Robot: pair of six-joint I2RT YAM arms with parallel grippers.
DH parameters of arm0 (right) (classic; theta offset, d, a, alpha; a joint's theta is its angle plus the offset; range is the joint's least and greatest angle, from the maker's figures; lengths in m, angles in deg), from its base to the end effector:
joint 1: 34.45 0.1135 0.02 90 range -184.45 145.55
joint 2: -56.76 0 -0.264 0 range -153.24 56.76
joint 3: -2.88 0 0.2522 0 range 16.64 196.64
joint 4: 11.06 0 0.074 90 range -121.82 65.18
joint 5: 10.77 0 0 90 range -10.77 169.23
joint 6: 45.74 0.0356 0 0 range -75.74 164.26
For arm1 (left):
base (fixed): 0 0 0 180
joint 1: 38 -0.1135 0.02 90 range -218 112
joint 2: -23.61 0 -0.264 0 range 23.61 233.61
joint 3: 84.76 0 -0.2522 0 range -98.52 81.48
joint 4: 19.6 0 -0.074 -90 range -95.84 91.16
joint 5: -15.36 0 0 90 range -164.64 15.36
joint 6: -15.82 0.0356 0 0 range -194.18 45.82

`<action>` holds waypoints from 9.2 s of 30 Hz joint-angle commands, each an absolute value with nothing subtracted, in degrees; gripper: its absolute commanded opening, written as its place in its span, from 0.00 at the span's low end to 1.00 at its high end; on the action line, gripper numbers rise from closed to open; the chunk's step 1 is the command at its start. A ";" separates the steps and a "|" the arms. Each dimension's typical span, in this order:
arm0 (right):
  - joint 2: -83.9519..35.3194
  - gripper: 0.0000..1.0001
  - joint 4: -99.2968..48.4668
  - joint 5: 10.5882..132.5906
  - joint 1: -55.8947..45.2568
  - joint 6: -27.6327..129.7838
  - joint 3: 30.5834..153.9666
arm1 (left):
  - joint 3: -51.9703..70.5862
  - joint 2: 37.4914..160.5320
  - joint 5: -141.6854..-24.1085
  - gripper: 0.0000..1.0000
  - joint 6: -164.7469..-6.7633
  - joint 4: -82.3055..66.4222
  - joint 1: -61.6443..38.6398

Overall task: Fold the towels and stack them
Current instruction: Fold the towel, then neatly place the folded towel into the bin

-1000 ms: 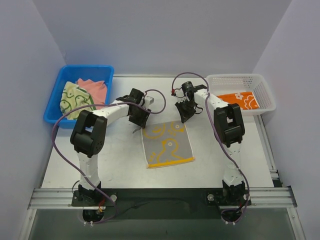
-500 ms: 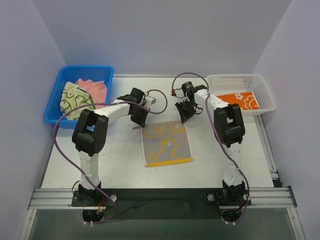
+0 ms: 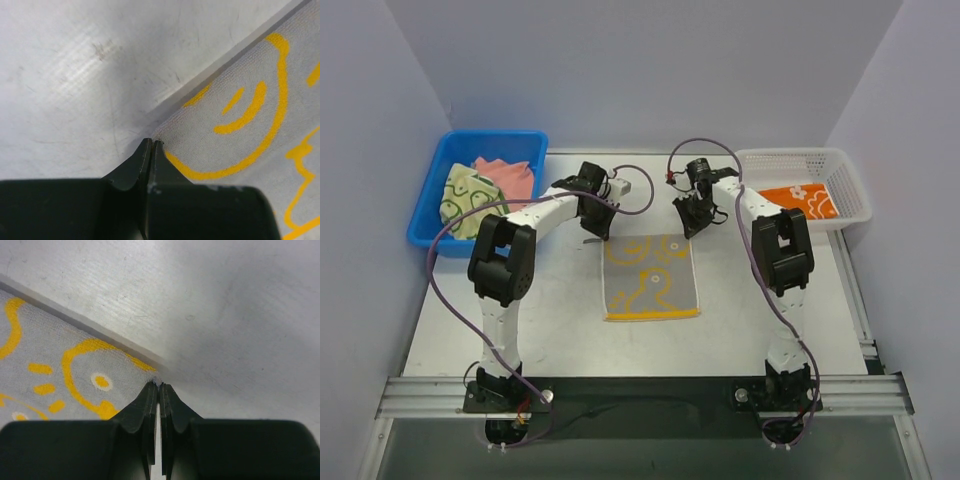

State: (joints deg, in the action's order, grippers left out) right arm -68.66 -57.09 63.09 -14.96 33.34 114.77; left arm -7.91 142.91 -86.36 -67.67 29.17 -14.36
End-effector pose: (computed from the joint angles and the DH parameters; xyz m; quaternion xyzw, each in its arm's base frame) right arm 0.4426 0.1671 0.1764 -0.2861 0.9123 0.1545 0.2491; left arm 0.3980 -0.1821 0.1750 0.2740 0.9319 -0.1307 0.1987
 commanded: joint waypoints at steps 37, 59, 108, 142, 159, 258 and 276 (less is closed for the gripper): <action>-27.70 0.00 -38.18 75.19 -7.38 53.30 69.74 | 30.31 104.65 -79.91 0.00 -83.48 16.05 -3.72; -34.21 0.00 -40.46 69.39 -7.90 64.65 66.30 | 32.08 110.45 -78.94 0.03 -91.05 19.39 -3.02; -22.06 0.34 -45.57 67.19 -2.28 73.51 73.86 | 27.17 95.58 -81.49 0.59 -102.12 21.68 0.14; -12.55 0.80 0.54 64.55 -2.99 93.65 47.32 | 43.51 87.66 -73.68 0.66 -119.88 -2.71 2.87; -42.55 0.89 47.34 71.75 -2.45 102.10 33.09 | 58.87 111.23 -74.64 0.44 -128.39 -37.55 -3.72; 10.89 1.00 -47.41 68.08 -37.17 76.78 42.31 | -8.35 148.68 -43.97 0.20 -87.01 34.15 38.20; -3.95 1.00 -8.32 41.79 -26.82 98.48 32.20 | 5.53 129.17 -52.22 0.00 -91.31 20.27 31.61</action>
State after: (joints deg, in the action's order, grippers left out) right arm -0.03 -20.15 46.87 -31.03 91.16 32.65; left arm 4.35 134.72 -48.11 -89.36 26.72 33.04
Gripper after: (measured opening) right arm 0.996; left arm 0.033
